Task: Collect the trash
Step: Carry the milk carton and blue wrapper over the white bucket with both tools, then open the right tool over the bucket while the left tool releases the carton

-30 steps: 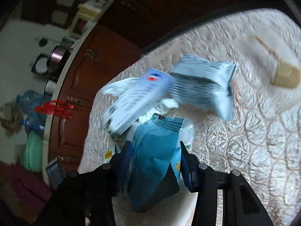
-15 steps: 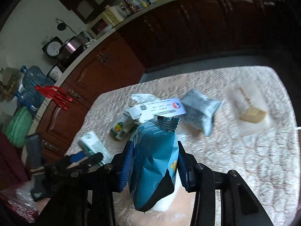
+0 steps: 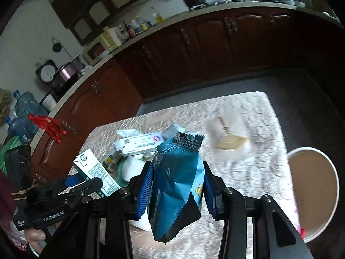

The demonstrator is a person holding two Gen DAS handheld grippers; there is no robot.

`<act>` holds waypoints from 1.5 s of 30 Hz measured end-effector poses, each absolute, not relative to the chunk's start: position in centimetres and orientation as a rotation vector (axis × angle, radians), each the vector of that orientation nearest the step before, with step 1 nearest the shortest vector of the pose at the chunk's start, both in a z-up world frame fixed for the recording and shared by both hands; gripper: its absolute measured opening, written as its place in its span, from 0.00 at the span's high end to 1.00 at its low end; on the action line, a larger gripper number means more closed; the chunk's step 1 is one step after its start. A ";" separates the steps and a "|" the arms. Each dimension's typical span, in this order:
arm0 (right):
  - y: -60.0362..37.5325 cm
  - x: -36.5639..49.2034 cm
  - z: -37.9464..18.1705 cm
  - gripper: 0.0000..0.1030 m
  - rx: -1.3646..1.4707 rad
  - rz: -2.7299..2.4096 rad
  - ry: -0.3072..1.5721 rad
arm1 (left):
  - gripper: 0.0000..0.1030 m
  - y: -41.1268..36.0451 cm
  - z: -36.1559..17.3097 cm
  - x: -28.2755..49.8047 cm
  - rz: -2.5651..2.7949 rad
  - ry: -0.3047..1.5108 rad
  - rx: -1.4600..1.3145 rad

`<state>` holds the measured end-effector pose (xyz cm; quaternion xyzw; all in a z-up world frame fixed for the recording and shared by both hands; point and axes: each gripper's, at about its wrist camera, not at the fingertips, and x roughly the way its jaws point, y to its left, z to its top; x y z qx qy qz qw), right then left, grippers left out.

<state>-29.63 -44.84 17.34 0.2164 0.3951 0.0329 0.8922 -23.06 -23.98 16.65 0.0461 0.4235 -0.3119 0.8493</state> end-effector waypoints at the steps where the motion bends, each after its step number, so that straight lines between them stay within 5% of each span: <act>1: -45.4 -30.0 17.5 0.59 0.452 0.059 0.814 | 0.47 -24.5 16.7 -23.2 -0.674 0.892 0.099; 17: -57.1 -36.9 17.4 0.59 0.469 -0.249 0.774 | 0.49 -38.0 17.4 -25.5 -0.943 0.934 0.170; 28: -64.1 -40.3 11.9 0.59 0.426 -0.523 0.897 | 0.49 -49.5 15.0 -27.6 -1.109 0.987 0.148; 35: -65.0 -41.4 9.6 0.36 0.466 -0.551 0.955 | 0.48 -51.5 11.5 -27.2 -1.099 1.089 0.105; 45: -63.7 -41.2 9.6 0.34 0.492 -0.530 0.968 | 0.48 -48.2 12.2 -27.2 -1.041 1.044 0.139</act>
